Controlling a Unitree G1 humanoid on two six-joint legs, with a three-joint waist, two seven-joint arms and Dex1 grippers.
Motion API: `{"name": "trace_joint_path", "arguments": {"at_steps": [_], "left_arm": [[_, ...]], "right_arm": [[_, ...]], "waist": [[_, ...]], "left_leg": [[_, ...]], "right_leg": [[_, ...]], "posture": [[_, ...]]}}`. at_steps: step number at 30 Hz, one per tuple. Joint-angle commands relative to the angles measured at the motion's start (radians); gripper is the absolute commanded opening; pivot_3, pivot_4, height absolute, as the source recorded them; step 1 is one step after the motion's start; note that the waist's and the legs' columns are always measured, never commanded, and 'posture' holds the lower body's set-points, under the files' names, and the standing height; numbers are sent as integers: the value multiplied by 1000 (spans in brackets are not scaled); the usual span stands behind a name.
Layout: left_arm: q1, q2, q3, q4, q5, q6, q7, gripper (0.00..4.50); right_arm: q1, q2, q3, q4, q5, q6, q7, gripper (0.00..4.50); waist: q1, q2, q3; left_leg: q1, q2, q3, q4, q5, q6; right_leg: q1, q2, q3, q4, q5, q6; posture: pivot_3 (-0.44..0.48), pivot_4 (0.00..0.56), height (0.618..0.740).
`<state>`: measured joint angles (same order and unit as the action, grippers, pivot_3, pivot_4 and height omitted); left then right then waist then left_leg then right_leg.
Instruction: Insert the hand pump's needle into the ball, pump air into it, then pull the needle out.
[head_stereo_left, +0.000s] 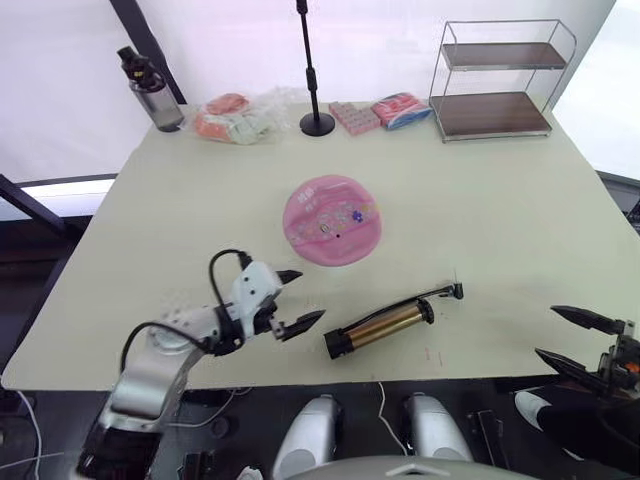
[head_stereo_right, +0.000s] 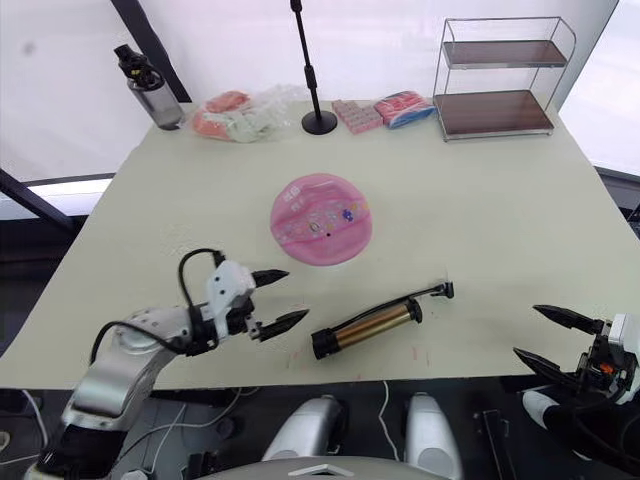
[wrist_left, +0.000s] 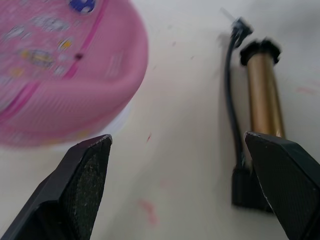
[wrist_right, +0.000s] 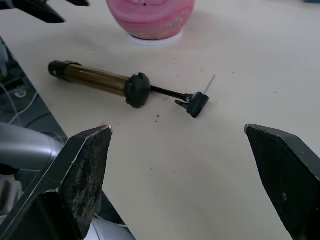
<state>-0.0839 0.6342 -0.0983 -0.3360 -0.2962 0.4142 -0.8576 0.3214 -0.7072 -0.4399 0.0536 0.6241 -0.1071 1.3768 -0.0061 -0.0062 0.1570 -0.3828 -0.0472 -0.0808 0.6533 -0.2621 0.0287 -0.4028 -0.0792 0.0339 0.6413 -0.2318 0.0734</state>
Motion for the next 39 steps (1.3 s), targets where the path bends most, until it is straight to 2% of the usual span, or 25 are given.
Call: {"name": "trace_joint_path", "arguments": {"at_steps": [1,9,16,17,18,23,39], "left_arm": [[-90,-17,-95,-39,2,106,-12,4500],[-298,-128,-246,46,46,261,42,4500],[-406,-210,-303,167,91,264,58,4500],[-411,-219,-311,176,90,263,48,4008],[-412,-224,-323,181,93,263,41,3709],[-412,-253,-353,209,121,256,55,1244],[-471,-315,-425,373,224,192,42,1244]], "right_arm": [[14,6,-19,-82,31,6,-2,4459],[65,43,-43,-190,48,8,-51,4459],[79,56,-46,-237,45,6,-88,4459],[78,57,-46,-239,45,5,-92,4500],[78,58,-47,-242,44,4,-97,4500],[78,59,-46,-249,44,3,-110,4500],[51,60,-32,-239,36,1,-118,4500]], "waist": [[-1,0,0],[-1,-1,1],[-5,-1,1],[-4,-1,1],[-3,-2,1],[-3,-2,1],[-1,-2,1]], "left_leg": [[0,0,0,0,0,0],[0,0,-1,0,0,0],[0,-1,-1,0,0,0],[0,-1,-1,0,0,0],[-1,-1,-1,1,0,0],[0,-1,-1,1,0,0],[0,-1,-2,1,0,0]], "right_leg": [[0,0,0,0,0,0],[0,1,0,0,0,0],[0,1,0,0,0,0],[0,1,0,0,0,0],[0,1,0,0,0,0],[0,1,0,0,0,0],[0,1,0,0,0,0]], "posture": [[0,150,740],[0,150,740],[0,150,740],[0,150,740],[0,150,740],[0,150,740],[0,150,740]]}}
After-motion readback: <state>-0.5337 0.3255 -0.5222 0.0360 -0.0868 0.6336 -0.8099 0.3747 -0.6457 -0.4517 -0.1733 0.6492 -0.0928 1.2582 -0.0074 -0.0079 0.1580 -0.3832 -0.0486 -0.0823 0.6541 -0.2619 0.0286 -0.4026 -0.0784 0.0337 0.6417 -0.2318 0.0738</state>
